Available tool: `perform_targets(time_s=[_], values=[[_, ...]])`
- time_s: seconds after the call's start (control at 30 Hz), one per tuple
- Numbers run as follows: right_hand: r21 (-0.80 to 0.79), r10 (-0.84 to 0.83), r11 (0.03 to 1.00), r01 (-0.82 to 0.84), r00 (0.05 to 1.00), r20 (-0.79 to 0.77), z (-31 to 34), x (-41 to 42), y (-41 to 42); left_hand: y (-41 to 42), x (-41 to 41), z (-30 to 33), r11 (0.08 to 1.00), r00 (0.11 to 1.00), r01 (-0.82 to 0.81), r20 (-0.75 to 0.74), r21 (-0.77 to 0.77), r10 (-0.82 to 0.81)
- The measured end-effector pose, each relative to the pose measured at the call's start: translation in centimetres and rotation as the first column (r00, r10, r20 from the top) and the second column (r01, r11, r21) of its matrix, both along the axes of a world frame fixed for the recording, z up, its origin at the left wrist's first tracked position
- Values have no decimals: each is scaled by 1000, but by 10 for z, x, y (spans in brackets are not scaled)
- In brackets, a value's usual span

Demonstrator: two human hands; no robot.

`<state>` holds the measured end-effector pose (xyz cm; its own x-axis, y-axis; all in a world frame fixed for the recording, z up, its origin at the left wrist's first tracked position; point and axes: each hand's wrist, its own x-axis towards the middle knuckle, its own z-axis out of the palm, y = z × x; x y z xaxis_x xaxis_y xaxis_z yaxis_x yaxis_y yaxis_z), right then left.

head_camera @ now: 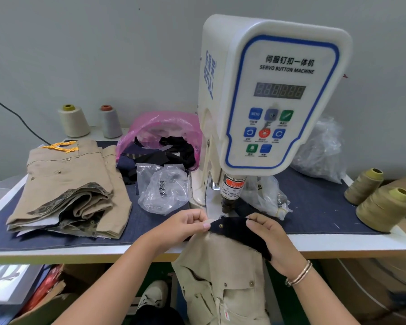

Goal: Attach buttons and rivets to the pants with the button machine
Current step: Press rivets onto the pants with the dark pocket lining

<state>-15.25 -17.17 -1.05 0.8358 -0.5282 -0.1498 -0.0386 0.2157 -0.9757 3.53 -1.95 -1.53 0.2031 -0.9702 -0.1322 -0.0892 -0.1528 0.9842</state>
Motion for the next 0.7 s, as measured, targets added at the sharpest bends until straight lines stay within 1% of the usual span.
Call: perform_targets(time_s=[0.03, 0.1, 0.13, 0.17, 0.2, 0.23, 0.27, 0.3, 0.33, 0.37, 0.4, 0.43, 0.47, 0.5, 0.57, 0.6, 0.63, 0.7], values=[[-21, 92, 996, -92, 996, -7, 2, -4, 2, 3, 0, -1, 1000, 1000, 8, -7, -20, -8], [-131, 244, 958, -256, 964, -103, 7, -11, 4, 8, 1, -3, 996, 998, -24, -52, -87, 19], [-211, 269, 929, -303, 947, -176, 9, -13, 3, 10, 2, -6, 990, 995, -66, -86, -123, 55], [-288, 257, 904, -317, 939, -227, 11, -13, 0, 12, 3, -10, 980, 987, -128, -113, -151, 112], [-348, 205, 894, -281, 949, -240, 14, -13, -4, 14, 3, -14, 964, 975, -202, -124, -172, 182], [-377, 101, 909, -178, 971, -214, 19, -12, -10, 15, 4, -19, 943, 960, -275, -117, -187, 256], [-406, -53, 914, -23, 983, -175, 22, -10, -19, 16, 4, -24, 921, 943, -332, -99, -201, 318], [-467, -228, 873, 139, 964, -140, 25, -6, -29, 17, 4, -27, 905, 930, -367, -80, -213, 358], [-563, -374, 788, 250, 920, -115, 29, -2, -42, 16, 4, -29, 899, 925, -378, -59, -220, 374], [-662, -462, 697, 276, 879, -120, 31, 4, -54, 16, 3, -30, 900, 925, -377, -36, -221, 378], [-747, -497, 626, 222, 852, -164, 32, 11, -66, 16, 3, -31, 902, 925, -373, -12, -219, 380], [-818, -506, 567, 95, 824, -255, 33, 19, -76, 15, 3, -32, 904, 925, -369, 15, -216, 381], [-863, -510, 501, -66, 783, -356, 32, 28, -83, 16, 2, -33, 906, 923, -365, 44, -216, 382], [-878, -521, 427, -215, 736, -433, 31, 38, -90, 16, 2, -35, 905, 919, -363, 78, -219, 387], [-855, -556, 300, -423, 651, -517, 25, 57, -96, 18, 1, -37, 899, 904, -369, 136, -234, 406], [-832, -574, 257, -492, 615, -541, 23, 66, -97, 18, 1, -36, 896, 898, -372, 152, -242, 414], [-805, -591, 240, -543, 576, -565, 21, 74, -99, 18, 0, -36, 894, 894, -373, 160, -249, 418], [-770, -620, 262, -582, 510, -596, 19, 86, -101, 18, 0, -35, 891, 890, -377, 166, -254, 424]])
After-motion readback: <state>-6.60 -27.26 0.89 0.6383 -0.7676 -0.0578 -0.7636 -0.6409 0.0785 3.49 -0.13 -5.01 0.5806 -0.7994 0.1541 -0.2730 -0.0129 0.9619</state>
